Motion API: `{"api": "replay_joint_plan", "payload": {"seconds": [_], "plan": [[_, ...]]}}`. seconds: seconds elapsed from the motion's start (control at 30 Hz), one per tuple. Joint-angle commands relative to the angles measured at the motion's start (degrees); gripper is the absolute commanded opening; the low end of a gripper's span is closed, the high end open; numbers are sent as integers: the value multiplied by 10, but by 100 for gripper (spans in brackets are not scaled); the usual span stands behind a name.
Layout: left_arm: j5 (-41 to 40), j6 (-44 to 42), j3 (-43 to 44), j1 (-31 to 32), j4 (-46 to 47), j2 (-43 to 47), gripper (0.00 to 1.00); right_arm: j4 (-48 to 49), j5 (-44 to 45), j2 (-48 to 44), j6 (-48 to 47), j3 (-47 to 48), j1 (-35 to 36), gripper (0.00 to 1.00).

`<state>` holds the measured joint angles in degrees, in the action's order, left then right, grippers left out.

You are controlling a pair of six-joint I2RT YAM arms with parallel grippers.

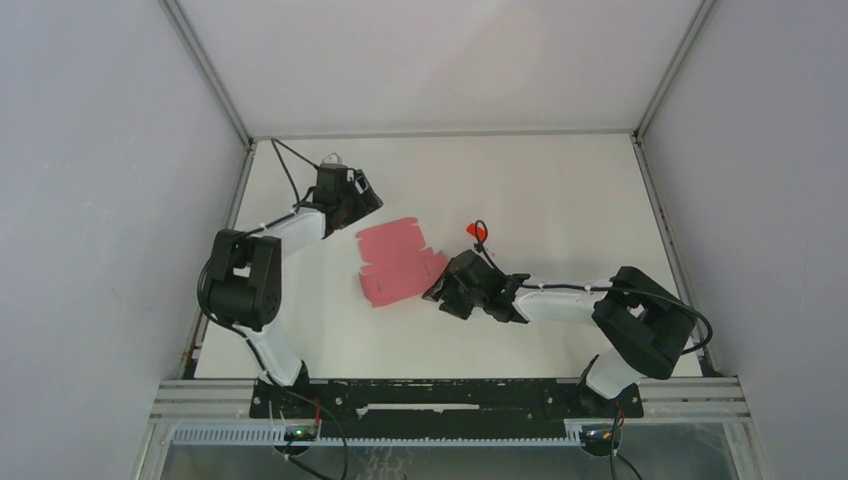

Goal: Fold the paper box
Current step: Fold the paper box at the center of the board.

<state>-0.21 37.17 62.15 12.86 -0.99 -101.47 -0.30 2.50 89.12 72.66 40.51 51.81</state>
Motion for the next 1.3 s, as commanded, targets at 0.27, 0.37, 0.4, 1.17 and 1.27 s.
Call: {"api": "replay_joint_plan", "payload": {"seconds": [0.27, 0.37, 0.4, 1.17, 1.27], "plan": [[4, -13, 59, 1, 36, -51, 79, 145, 22, 89, 130, 21, 17, 58], [4, -17, 58, 1, 33, -61, 79, 144, 25, 103, 137, 31, 19, 55], [4, -17, 55, 1, 33, -62, 79, 143, 28, 105, 138, 33, 20, 53], [-16, -27, -111, 2, 30, 76, 79, -19, 23, 81, -87, 121, -63, 7], [-21, -32, -127, 2, 15, 116, 79, -84, 11, 57, -170, 137, -87, 5]]}}
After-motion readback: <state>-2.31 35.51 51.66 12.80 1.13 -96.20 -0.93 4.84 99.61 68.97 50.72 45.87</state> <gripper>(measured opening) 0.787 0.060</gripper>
